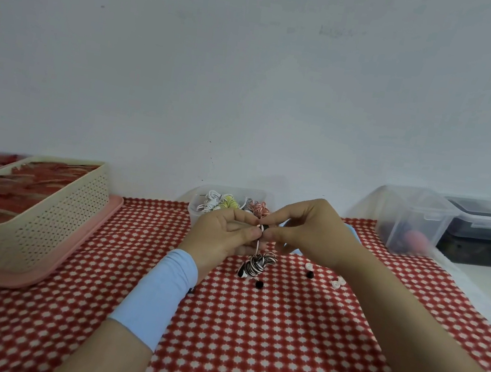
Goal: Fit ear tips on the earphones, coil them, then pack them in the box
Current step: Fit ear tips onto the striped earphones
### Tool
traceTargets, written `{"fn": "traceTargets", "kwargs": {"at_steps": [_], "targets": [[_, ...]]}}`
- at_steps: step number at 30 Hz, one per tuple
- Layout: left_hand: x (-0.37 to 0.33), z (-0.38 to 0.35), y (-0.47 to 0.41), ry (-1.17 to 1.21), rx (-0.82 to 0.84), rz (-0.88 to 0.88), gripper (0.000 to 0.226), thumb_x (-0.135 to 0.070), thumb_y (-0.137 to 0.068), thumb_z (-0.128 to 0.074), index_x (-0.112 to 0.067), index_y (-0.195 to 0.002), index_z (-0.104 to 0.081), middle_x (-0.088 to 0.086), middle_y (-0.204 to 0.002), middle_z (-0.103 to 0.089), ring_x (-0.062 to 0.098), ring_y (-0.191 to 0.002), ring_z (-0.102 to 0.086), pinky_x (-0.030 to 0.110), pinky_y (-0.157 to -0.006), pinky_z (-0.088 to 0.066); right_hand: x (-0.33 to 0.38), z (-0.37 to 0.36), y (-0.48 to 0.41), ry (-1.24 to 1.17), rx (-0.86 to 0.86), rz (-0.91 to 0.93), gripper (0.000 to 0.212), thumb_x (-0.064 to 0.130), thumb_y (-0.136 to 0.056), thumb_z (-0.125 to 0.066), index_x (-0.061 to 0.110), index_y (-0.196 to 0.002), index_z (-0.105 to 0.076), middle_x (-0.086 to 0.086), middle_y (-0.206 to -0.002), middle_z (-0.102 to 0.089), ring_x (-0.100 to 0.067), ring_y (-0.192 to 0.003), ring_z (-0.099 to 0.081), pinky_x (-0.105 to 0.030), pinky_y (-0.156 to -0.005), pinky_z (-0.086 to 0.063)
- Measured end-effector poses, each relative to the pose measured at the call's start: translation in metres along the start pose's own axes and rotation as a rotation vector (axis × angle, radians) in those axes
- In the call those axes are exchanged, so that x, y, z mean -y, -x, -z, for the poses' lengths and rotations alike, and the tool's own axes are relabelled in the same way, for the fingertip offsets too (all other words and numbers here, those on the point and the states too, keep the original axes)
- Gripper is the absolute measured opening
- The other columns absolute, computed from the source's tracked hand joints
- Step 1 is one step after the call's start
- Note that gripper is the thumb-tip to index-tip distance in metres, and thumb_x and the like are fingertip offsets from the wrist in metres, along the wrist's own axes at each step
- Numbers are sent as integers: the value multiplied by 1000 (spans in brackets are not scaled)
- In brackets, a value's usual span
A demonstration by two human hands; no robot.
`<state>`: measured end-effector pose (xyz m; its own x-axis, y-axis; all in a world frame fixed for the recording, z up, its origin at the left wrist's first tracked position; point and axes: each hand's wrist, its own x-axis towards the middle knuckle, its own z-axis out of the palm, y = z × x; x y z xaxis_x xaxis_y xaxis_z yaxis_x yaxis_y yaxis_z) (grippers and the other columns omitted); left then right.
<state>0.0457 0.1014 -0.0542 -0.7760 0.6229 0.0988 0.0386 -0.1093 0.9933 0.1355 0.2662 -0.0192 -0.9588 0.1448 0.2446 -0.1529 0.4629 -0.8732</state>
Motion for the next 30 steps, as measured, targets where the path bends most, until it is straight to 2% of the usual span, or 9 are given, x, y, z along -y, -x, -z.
{"fn": "traceTargets", "kwargs": {"at_steps": [4, 8, 14, 17, 20, 22, 24, 27, 30], "targets": [[0, 0, 0, 4, -31, -31, 9, 4, -86, -66, -3, -92, -67, 19, -91, -75, 33, -86, -73, 33, -73, -61, -2, -6, 0, -83, -76, -7, 13, -3, -80, -81, 10, -85, -81, -10, -72, -77, -10, -53, -66, -24, -59, -59], [-2, 1, 3, 28, -51, -79, 9, 8, -86, -65, 1, -92, -67, 16, -88, -75, 28, -80, -75, 29, -70, -60, -4, -10, 0, -108, -118, 0, 15, -5, -80, -80, 7, -88, -78, 7, -61, -73, -5, -49, -64, -21, -58, -59], [0, 0, 3, -66, -76, -157, 13, 8, -83, -69, 1, -93, -70, 12, -88, -76, 25, -82, -75, 29, -72, -60, -10, -9, -2, -173, -105, -11, 24, -7, -81, -79, 0, -103, -76, 3, -71, -76, -10, -52, -65, -27, -60, -61], [1, 2, 1, -196, -106, -224, 16, 4, -80, -74, -8, -90, -73, 4, -84, -76, 18, -81, -74, 31, -74, -60, -12, -10, -3, -137, -159, 14, 20, -6, -78, -81, 3, -96, -79, 3, -73, -77, -8, -48, -61, -23, -55, -57], [0, 4, 0, -240, -92, -212, 28, 2, -83, -72, -19, -101, -72, 2, -86, -76, 18, -85, -74, 35, -80, -60, -13, -11, -4, -126, -162, 13, 26, -3, -78, -83, 10, -100, -79, -2, -87, -79, -7, -53, -64, -22, -57, -57], [0, 8, -2, -333, -76, -221, 36, -1, -88, -67, -30, -109, -70, -3, -88, -76, 13, -90, -72, 33, -86, -58, -15, -10, -5, -66, -141, -3, 34, 6, -79, -84, 20, -110, -77, 0, -96, -78, 2, -61, -66, -17, -63, -56], [-1, 12, -4, -501, -83, -244, 35, -6, -90, -65, -34, -110, -71, -10, -95, -75, 3, -93, -69, 27, -90, -55, -17, -5, -8, 137, -132, -2, 22, 22, -82, -84, 25, -103, -77, 7, -95, -76, 8, -65, -63, -14, -69, -51], [-8, 15, -3, -687, -121, -214, 23, -13, -89, -66, -31, -100, -76, -18, -99, -71, -8, -90, -65, 9, -83, -50, -17, 3, -9, 376, 49, -73, 5, 27, -85, -80, 26, -81, -78, 10, -86, -76, 1, -79, -68, -23, -82, -54], [-13, 16, -2, -801, -131, -148, 17, -18, -84, -69, -32, -91, -76, -17, -86, -72, -6, -81, -65, 9, -76, -50, -15, -7, -7, 576, 332, -151, 6, 36, -81, -83, 32, -82, -79, 16, -87, -76, 0, -85, -67, -25, -86, -53]]}}
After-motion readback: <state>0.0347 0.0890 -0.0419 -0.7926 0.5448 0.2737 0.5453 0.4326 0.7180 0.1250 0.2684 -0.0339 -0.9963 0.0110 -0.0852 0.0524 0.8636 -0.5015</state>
